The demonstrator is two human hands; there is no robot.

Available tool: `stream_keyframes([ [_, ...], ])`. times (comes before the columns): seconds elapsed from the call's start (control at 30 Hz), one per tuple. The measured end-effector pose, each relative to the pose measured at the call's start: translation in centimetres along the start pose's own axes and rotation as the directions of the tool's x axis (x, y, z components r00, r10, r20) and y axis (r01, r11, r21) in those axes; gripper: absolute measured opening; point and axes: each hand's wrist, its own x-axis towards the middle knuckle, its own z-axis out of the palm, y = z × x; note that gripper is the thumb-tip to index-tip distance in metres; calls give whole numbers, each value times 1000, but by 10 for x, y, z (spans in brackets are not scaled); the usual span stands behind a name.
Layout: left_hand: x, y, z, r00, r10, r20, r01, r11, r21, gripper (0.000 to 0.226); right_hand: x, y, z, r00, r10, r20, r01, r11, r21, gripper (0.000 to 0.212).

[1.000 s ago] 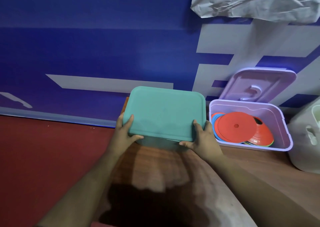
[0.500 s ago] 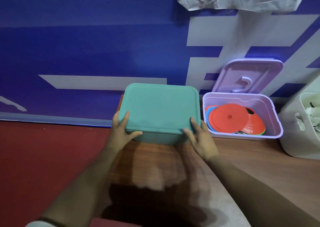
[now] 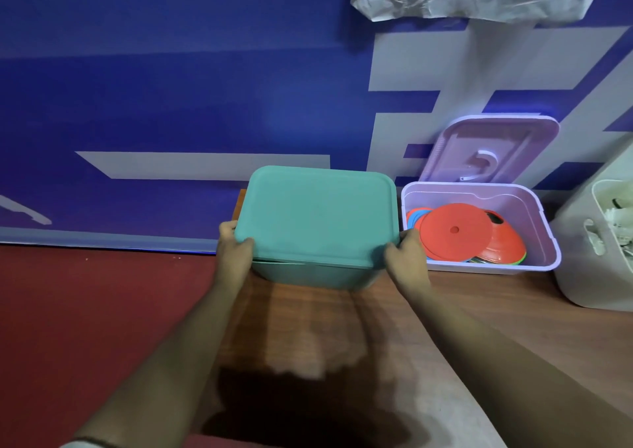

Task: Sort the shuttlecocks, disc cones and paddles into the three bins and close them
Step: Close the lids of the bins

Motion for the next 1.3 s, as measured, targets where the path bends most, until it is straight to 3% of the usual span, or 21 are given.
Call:
stream_keyframes([
  [0.1, 15, 9, -6, 1000, -8, 12, 7, 994, 112, 22, 25, -7, -5, 999, -37, -5, 36, 990, -139, 20],
  [0.3, 74, 26, 1, 991, 29, 130, -65, 957, 283, 34, 75, -29, -2, 999, 16, 51, -10, 992, -123, 43],
  [0.4, 90, 36, 13, 984, 60, 170, -116, 934, 339, 39, 93, -34, 9, 999, 9, 41, -4, 992, -125, 42],
  [0.63, 90, 20, 11, 988, 92, 128, -138, 894, 426, 35, 102, -33, 28, 981, -117, -156, 72, 961, -268, 36],
  [0.97, 87, 17, 24, 989, 102, 108, -140, 886, 442, 32, 103, -29, 35, 984, -71, -162, 2, 921, -390, 38],
  [1.13, 86, 22, 25, 989, 104, 109, -145, 861, 488, 37, 102, -32, 33, 996, -25, -82, -2, 948, -317, 38],
  [1.2, 86, 27, 23, 979, 184, 91, -202, 793, 575, 37, 102, -33, 24, 999, -32, -25, 24, 962, -272, 39],
  [1.3, 82, 58, 28, 941, 336, 43, -285, 717, 636, 37, 102, -42, -7, 991, -115, -66, 99, 973, -209, 40],
])
